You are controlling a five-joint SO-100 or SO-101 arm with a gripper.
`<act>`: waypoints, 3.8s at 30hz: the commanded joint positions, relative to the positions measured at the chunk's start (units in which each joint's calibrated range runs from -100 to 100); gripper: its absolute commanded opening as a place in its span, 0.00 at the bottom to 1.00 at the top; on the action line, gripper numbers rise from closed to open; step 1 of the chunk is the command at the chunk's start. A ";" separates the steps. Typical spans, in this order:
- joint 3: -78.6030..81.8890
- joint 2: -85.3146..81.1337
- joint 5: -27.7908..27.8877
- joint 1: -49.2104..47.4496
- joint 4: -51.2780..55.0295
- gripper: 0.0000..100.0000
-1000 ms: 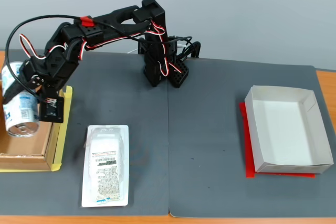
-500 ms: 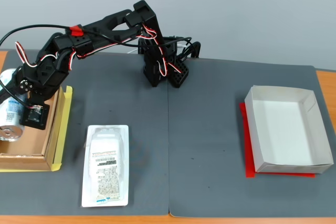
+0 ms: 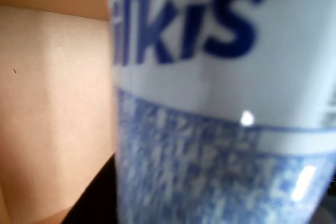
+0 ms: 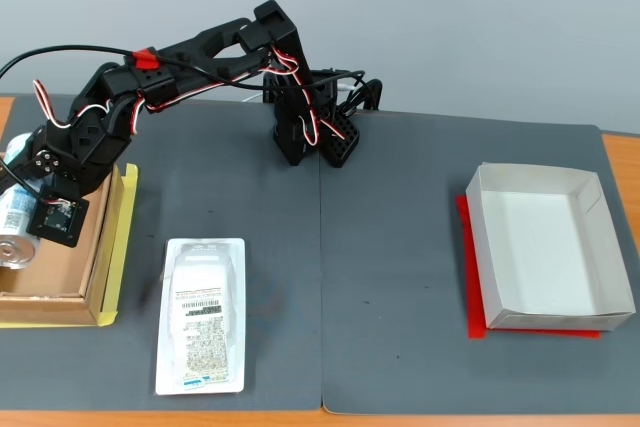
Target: Pick the can and put it in the brown box
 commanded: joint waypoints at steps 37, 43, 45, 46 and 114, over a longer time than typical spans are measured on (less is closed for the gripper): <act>11.87 -40.08 -27.43 -19.11 22.58 0.38; 22.28 -53.21 -30.19 -25.69 22.49 0.32; 26.08 -57.78 -30.71 -28.29 22.49 0.25; 27.98 -60.16 -30.92 -29.59 22.49 0.21; 100.56 -114.20 -35.20 -47.38 31.59 0.01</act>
